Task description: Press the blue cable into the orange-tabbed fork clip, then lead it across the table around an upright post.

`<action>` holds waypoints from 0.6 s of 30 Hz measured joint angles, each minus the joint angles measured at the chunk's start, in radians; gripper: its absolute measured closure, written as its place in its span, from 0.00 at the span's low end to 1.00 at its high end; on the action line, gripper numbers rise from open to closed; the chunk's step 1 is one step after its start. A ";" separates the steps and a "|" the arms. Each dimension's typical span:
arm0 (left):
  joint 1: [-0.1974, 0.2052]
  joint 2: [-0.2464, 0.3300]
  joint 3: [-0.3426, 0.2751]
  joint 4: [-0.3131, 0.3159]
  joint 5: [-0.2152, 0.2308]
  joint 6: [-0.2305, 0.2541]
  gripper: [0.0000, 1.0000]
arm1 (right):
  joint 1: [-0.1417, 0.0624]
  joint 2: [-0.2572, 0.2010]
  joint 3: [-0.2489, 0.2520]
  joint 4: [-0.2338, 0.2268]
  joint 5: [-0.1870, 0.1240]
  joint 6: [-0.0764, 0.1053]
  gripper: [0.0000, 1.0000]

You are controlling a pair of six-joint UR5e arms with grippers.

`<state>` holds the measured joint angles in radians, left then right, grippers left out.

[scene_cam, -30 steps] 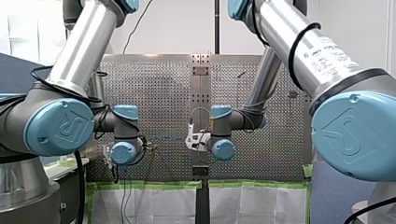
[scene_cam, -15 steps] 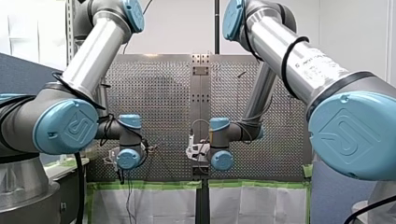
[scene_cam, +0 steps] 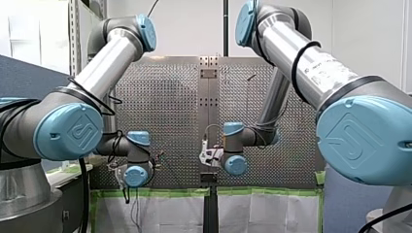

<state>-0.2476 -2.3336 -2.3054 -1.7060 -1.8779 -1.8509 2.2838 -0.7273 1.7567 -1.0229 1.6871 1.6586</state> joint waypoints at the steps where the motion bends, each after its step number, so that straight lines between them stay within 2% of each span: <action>1: 0.000 -0.009 0.001 0.000 0.000 0.000 1.00 | -0.003 0.007 -0.002 0.001 -0.004 0.000 1.00; 5: 0.001 -0.045 0.006 -0.006 0.002 0.003 1.00 | -0.011 0.026 -0.011 0.003 -0.008 0.001 1.00; 10: 0.005 -0.086 0.042 -0.041 0.007 0.010 1.00 | -0.015 0.032 -0.030 0.015 -0.024 -0.001 1.00; 18: 0.024 -0.097 0.104 -0.079 0.003 0.000 1.00 | -0.014 0.034 -0.047 0.027 -0.045 -0.006 1.00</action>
<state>-0.2236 -2.4309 -2.2015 -1.7853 -1.8754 -1.8512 2.2697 -0.6936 1.7095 -0.9956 1.6422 1.6529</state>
